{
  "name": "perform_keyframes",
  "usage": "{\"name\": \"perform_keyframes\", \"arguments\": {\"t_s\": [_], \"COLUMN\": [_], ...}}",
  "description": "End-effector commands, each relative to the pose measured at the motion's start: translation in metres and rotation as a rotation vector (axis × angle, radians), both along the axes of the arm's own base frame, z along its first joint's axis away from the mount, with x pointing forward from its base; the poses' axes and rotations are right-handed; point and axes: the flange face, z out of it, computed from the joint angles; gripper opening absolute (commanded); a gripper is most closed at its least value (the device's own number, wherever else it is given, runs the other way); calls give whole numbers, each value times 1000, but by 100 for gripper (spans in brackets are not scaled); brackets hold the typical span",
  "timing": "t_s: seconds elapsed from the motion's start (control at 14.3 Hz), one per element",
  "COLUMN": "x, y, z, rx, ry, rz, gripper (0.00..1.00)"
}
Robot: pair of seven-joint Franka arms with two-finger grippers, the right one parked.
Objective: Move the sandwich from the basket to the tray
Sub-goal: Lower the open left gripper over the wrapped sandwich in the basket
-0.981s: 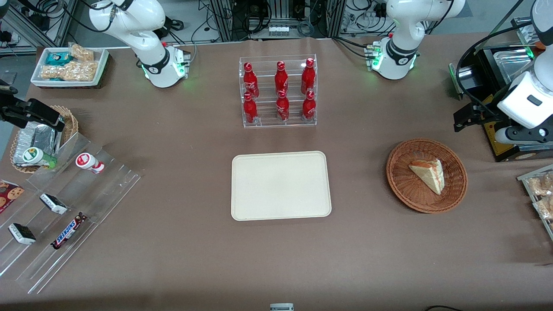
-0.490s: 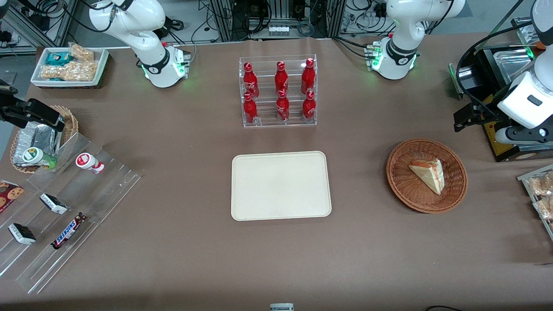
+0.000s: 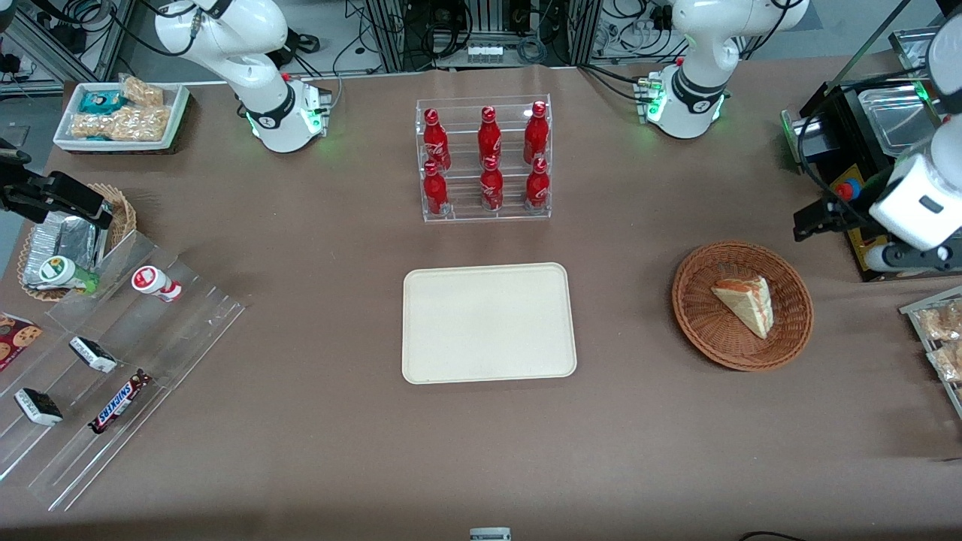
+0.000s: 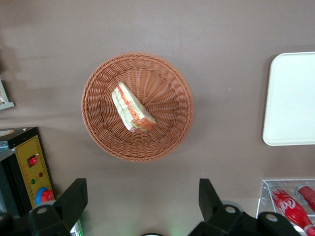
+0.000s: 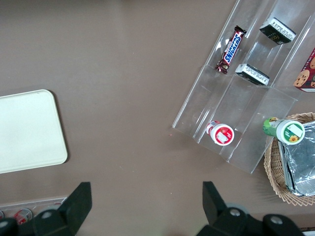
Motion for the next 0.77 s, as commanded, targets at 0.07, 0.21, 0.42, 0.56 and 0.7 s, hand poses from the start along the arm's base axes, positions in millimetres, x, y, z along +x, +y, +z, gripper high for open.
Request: {"name": "perform_keyframes", "arguments": {"t_s": [0.07, 0.21, 0.42, 0.56, 0.7], "x": [-2, -10, -22, -36, -43], "y": [8, 13, 31, 42, 47], "z": [-71, -112, -162, -196, -215], "rx": [6, 10, 15, 17, 30], "ry": [41, 47, 51, 31, 11], "rz": [12, 51, 115, 159, 273], "gripper": [100, 100, 100, 100, 100]}}
